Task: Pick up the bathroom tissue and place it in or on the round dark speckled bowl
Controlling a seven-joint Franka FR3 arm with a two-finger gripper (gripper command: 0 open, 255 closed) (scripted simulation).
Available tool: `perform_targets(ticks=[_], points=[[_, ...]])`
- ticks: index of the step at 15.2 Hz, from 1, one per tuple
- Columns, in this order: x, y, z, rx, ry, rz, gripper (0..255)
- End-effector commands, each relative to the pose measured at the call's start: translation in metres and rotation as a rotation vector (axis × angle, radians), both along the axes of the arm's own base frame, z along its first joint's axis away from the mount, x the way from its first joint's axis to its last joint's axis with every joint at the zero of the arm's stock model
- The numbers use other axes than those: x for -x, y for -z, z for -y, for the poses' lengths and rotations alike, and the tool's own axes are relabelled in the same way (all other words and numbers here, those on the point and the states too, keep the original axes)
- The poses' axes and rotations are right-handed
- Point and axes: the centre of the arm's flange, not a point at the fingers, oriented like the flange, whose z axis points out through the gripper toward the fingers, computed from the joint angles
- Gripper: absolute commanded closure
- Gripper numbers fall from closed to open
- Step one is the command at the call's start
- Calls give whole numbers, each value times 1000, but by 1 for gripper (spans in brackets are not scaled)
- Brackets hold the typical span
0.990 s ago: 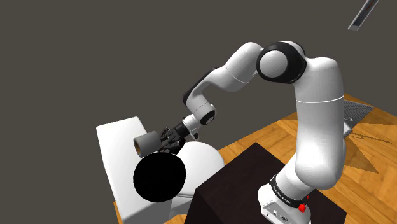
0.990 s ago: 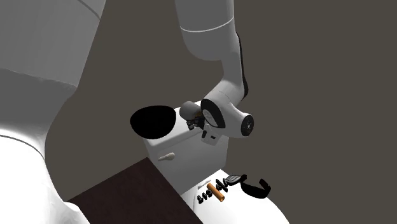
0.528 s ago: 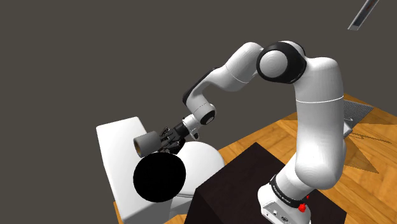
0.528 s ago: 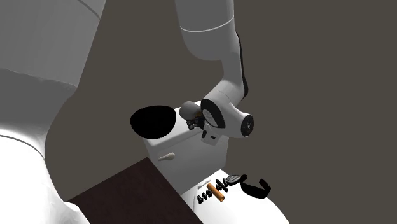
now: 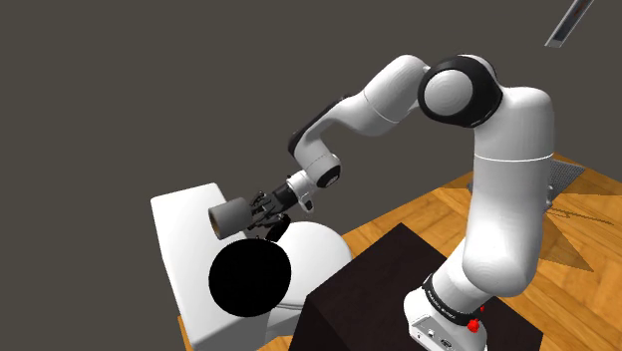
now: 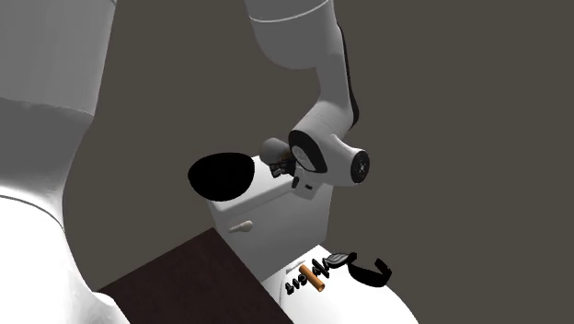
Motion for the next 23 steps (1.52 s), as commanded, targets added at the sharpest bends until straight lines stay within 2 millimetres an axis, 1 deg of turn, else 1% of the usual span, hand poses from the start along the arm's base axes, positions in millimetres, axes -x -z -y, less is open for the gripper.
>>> perform_targets(ticks=[1,23], points=[[0,-11,1,0,0,0,255],[0,-127,1,0,0,0,255]])
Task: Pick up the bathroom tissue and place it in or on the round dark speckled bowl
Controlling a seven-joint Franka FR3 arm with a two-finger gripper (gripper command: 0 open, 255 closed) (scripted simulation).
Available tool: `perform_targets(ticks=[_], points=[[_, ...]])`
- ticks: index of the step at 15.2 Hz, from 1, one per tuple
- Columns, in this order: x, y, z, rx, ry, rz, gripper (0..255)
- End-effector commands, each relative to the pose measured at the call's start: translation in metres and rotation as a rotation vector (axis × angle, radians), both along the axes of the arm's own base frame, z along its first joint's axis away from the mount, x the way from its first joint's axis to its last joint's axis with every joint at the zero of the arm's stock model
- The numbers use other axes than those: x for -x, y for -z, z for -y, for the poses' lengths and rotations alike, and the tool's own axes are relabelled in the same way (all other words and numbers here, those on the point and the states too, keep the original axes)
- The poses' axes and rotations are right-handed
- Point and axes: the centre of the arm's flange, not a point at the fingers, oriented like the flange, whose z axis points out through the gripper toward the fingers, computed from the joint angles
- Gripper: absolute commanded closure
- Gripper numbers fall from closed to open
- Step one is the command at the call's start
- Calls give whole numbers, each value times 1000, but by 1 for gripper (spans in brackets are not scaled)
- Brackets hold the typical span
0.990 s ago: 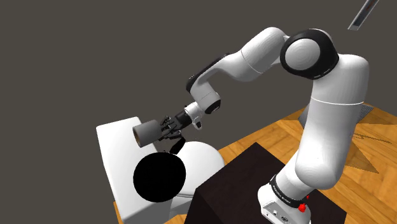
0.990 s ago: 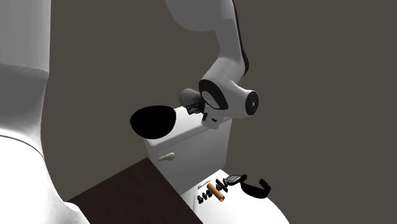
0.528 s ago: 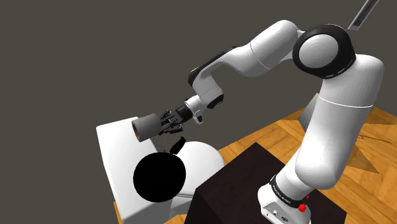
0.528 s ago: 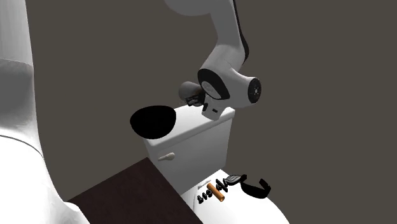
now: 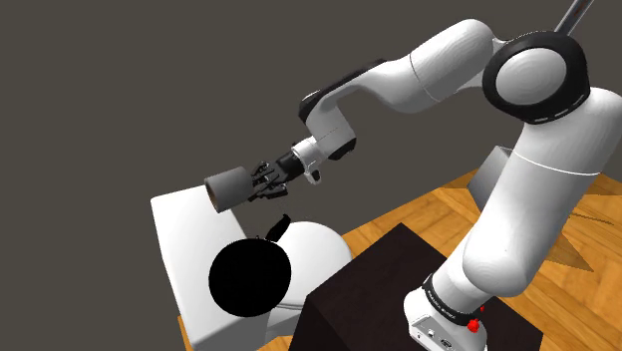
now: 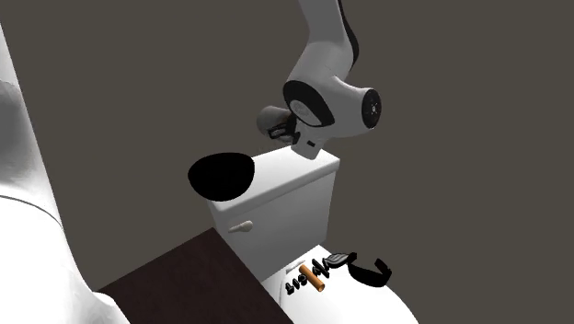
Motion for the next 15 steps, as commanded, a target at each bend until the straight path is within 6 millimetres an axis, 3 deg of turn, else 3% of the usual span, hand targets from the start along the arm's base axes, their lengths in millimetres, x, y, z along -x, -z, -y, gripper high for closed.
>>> perform_targets(ticks=[1,2,15], points=[[0,-11,1,0,0,0,255],[0,-13,1,0,0,0,255],[168,-11,-35,0,0,0,255]])
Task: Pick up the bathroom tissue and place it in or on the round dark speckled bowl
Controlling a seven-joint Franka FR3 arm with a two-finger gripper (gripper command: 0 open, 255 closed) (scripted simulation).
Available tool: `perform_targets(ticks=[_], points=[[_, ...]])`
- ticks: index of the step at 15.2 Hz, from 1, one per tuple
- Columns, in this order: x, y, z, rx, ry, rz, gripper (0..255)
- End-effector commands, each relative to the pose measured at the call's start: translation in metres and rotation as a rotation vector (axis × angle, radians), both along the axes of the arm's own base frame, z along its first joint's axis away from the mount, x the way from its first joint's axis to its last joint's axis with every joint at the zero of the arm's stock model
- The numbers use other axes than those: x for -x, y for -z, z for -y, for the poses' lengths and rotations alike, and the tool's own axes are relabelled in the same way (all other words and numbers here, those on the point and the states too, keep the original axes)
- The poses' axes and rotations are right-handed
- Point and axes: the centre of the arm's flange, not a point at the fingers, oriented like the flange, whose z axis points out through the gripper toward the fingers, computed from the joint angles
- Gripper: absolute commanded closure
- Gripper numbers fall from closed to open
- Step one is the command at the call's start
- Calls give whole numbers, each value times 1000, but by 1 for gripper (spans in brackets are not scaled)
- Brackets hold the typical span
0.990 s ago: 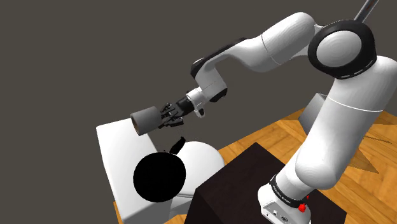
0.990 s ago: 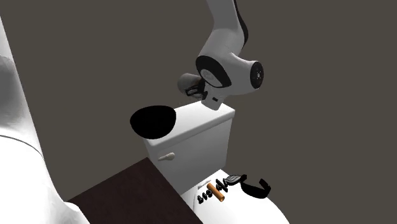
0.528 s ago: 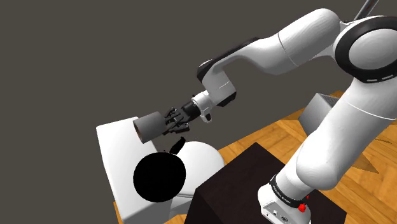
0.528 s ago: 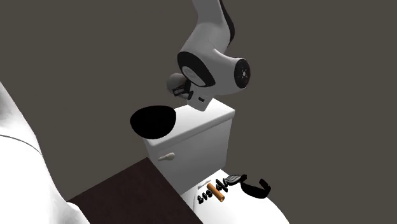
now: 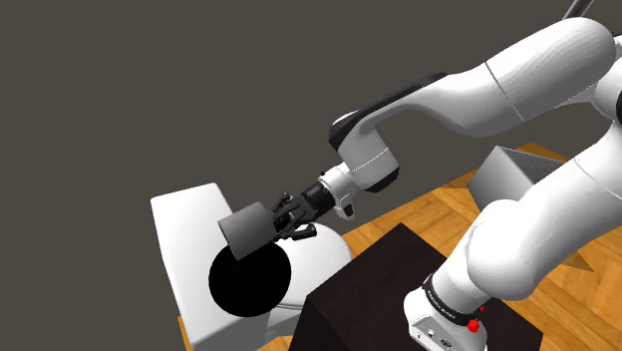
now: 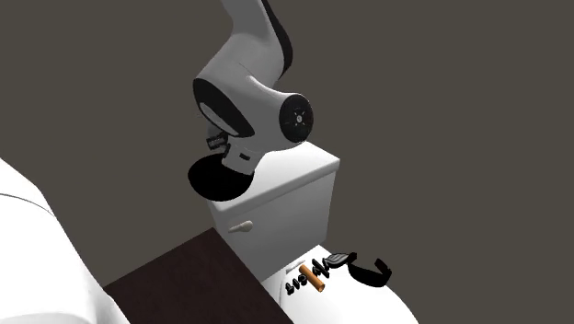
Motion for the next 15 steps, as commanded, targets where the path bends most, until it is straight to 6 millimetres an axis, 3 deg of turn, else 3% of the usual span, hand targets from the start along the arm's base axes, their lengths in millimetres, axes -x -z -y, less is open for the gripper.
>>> perform_targets(ticks=[1,2,15], points=[[27,0,-6,0,2,1,255],[38,1,-8,0,2,1,255],[38,68,-8,0,2,1,255]])
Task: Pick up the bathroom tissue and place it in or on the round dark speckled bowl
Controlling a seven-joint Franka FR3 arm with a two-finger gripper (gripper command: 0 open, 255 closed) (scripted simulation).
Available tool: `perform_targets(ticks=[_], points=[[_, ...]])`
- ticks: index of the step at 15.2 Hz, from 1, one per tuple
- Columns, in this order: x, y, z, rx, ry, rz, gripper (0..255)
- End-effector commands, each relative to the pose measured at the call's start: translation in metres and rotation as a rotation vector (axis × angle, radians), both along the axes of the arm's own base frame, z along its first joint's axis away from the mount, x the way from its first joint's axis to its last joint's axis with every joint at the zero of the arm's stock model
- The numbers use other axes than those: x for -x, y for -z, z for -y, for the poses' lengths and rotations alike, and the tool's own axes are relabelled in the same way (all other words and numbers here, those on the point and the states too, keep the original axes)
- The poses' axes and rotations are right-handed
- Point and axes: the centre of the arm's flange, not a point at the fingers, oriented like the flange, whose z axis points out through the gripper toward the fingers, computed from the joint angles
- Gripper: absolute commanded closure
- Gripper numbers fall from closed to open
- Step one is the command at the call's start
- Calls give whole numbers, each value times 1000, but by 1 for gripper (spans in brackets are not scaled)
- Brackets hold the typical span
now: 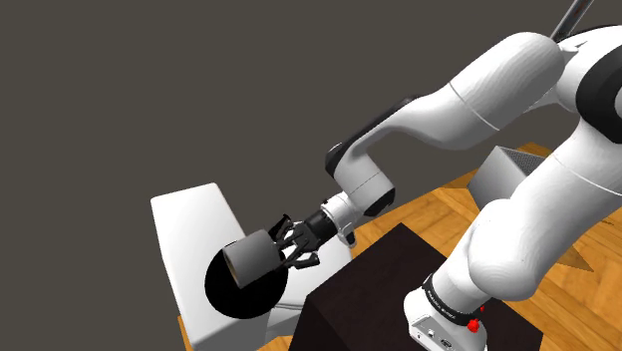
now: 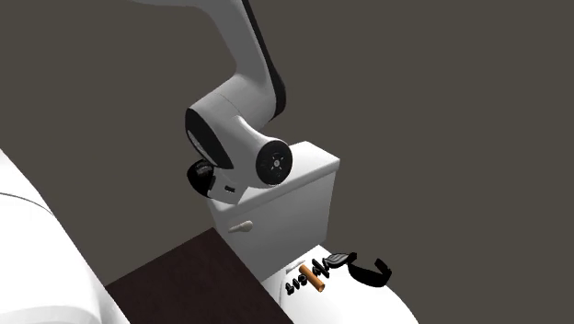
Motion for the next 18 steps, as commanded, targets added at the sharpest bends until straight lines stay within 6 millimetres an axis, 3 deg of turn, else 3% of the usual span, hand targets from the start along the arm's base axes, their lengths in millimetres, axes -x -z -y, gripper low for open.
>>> perform_targets(ticks=[1,7,8,13,17,18], points=[[2,6,0,2,1,-1,255],[2,6,0,2,1,-1,255],[2,6,0,2,1,-1,0],[2,6,0,2,1,-1,0],[6,-15,45,2,1,-1,0],[6,-15,45,2,1,-1,0]])
